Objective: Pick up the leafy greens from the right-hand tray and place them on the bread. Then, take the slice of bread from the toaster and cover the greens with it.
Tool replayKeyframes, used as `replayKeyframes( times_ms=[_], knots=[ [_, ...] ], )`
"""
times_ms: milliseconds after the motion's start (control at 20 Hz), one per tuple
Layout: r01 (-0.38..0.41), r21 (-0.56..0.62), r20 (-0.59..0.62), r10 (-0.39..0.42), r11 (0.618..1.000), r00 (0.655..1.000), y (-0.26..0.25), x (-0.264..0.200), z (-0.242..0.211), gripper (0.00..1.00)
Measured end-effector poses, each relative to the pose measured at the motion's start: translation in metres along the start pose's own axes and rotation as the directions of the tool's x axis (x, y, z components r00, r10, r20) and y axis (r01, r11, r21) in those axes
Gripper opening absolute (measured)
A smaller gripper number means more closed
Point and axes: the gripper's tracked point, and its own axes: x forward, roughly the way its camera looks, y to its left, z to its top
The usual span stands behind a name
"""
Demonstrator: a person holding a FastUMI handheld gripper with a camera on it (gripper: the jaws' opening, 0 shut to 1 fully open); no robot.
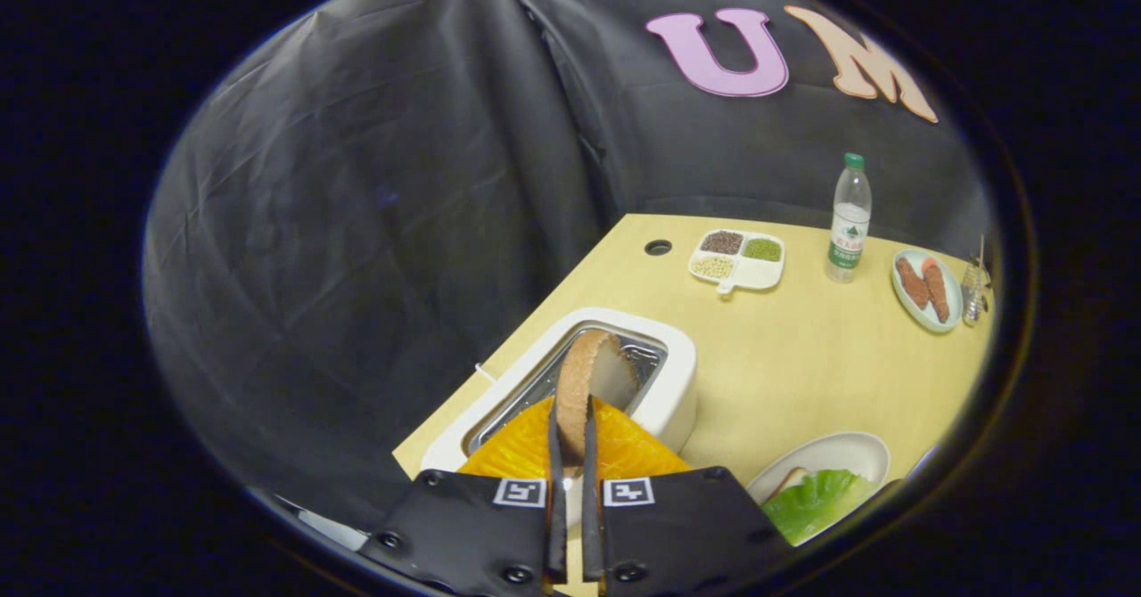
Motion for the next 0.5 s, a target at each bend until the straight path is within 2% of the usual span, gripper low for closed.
replayKeyframes(
  times_ms=[250,500],
  knots=[
    [-0.022,-0.006,0.059,0.022,1.0,0.998,0.008,-0.015,0.015,0.09],
    [-0.055,-0.013,0.164,0.056,0.998,0.985,0.005,-0.055,0.042,0.09]
  ],
)
